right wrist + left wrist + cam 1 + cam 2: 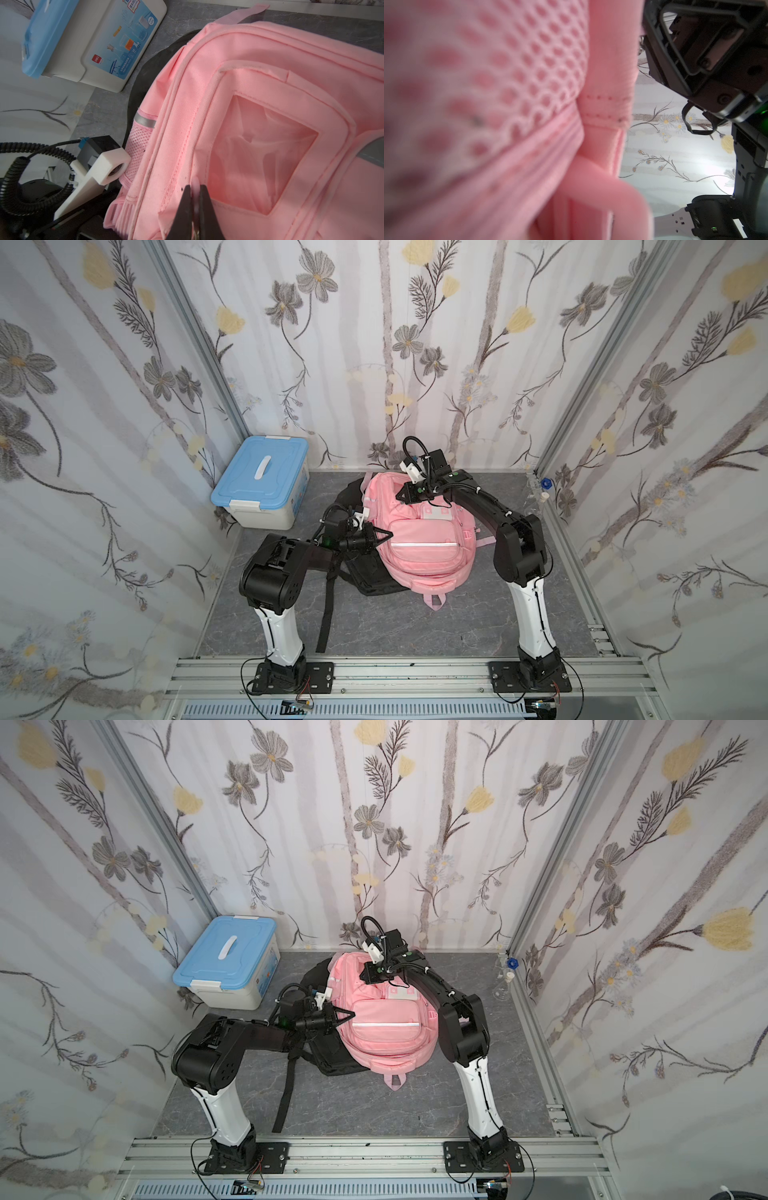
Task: Zip up the backpack
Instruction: Zip the zipper on the backpack.
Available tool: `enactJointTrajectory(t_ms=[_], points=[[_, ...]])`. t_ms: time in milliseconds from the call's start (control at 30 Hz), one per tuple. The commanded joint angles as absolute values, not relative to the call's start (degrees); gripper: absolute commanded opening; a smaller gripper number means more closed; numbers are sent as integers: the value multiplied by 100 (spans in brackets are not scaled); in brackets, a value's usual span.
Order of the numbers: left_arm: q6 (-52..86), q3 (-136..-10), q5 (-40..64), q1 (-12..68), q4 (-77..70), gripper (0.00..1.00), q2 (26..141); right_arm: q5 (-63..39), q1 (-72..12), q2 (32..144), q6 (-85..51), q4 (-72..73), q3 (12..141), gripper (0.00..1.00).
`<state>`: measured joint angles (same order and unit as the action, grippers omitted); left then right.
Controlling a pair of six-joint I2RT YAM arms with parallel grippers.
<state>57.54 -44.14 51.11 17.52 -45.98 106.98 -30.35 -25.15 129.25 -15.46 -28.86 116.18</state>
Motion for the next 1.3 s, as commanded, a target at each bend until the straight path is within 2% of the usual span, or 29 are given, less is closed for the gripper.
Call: enactJointTrajectory(t_ms=[0, 167, 300, 467, 700, 800, 833, 900, 967, 1000, 1133, 1267], points=[[5932, -4395, 4942, 1693, -4610, 0, 10703, -3615, -2347, 13022, -2078, -2263, 11602, 0], [5933, -4420, 4974, 1695, -4609, 0, 10715, -4986, -2265, 13365, -2821, -1610, 11777, 0], [5937, -4438, 4992, 1696, -4620, 0, 10734, -5590, -2248, 13474, -3146, -1292, 11782, 0], [6018, -4425, 5014, 1695, -4754, 0, 10749, -6402, -2138, 13506, -4437, 571, 11205, 0], [6125, -4379, 5021, 1605, -4906, 0, 10708, -7419, -1985, 13607, -4073, 590, 10880, 0], [6126, -4378, 5023, 1598, -4905, 0, 10701, -7825, -1918, 13562, -2722, -701, 10915, 0], [6126, -4377, 5021, 1591, -4904, 0, 10704, -7908, -1876, 13590, -1913, -1555, 11114, 0], [6126, -4377, 5021, 1594, -4904, 0, 10710, -8548, -1801, 13869, -13, -3933, 11889, 0], [6126, -4377, 5019, 1591, -4903, 0, 10710, -9225, -1581, 14421, 2740, -7123, 13123, 0], [6126, -4377, 5019, 1595, -4902, 0, 10707, -9220, -1460, 14708, 3557, -8160, 13592, 0], [6117, -4385, 5014, 1591, -4855, 0, 10715, -9203, -1089, 15543, 4352, -9605, 14573, 0], [6130, -4410, 5011, 1596, -4850, 0, 10733, -9211, -1072, 15646, 5062, -10290, 14670, 0]])
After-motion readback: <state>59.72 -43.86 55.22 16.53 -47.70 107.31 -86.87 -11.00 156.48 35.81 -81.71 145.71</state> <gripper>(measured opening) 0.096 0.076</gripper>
